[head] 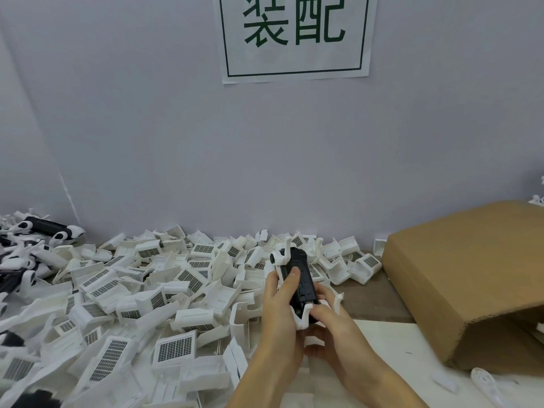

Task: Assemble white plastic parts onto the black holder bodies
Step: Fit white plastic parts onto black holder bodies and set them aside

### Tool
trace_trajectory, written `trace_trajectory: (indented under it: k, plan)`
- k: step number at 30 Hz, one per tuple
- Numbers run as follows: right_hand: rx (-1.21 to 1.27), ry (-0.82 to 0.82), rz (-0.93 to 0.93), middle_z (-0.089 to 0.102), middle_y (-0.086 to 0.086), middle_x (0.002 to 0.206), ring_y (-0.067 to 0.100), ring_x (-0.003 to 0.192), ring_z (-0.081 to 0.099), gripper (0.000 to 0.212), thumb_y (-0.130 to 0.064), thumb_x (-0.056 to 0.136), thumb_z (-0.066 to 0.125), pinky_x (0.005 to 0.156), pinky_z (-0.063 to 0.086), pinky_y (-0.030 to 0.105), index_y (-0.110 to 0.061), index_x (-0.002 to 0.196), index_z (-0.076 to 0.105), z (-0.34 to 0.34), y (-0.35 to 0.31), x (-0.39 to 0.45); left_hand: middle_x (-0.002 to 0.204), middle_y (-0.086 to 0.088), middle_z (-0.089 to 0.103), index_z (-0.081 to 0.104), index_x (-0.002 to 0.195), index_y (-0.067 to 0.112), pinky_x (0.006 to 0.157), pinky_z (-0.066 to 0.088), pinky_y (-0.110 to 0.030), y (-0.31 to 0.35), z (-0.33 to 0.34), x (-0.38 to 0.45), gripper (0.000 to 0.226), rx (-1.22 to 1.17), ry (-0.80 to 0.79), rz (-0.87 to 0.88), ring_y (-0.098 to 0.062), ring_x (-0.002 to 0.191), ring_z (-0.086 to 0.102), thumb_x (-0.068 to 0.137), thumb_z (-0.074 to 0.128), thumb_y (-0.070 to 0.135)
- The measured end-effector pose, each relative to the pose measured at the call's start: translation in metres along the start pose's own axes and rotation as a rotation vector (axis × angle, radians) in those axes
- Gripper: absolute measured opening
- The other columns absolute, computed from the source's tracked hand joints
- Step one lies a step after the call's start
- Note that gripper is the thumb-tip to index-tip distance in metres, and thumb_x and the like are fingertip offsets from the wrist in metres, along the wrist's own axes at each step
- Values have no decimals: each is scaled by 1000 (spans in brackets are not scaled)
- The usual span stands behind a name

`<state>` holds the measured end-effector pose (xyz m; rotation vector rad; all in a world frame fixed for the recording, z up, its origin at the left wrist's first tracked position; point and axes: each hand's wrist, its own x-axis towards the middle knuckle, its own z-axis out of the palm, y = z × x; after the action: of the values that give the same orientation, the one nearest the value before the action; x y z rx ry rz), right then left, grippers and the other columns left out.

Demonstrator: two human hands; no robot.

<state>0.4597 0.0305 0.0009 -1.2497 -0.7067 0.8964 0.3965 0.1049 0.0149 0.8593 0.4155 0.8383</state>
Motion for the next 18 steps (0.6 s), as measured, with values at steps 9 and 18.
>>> trace_trajectory:
  k: [9, 18]
  plan:
    - [68, -77, -14, 76, 5, 98, 14, 77, 72, 41, -10, 88, 55, 57, 54, 27, -27, 125, 60, -4, 0, 0, 80, -13, 69, 66, 103, 13, 64, 53, -38, -2, -2, 0, 15, -7, 14, -7, -29, 69, 66, 93, 63, 24]
    - [16, -37, -5, 75, 6, 108, 21, 87, 68, 46, -25, 73, 57, 70, 50, 38, -44, 114, 63, -4, 2, 2, 81, -11, 69, 66, 105, 14, 67, 52, -40, -1, -1, -1, 19, 8, 17, -12, -30, 71, 66, 90, 65, 26]
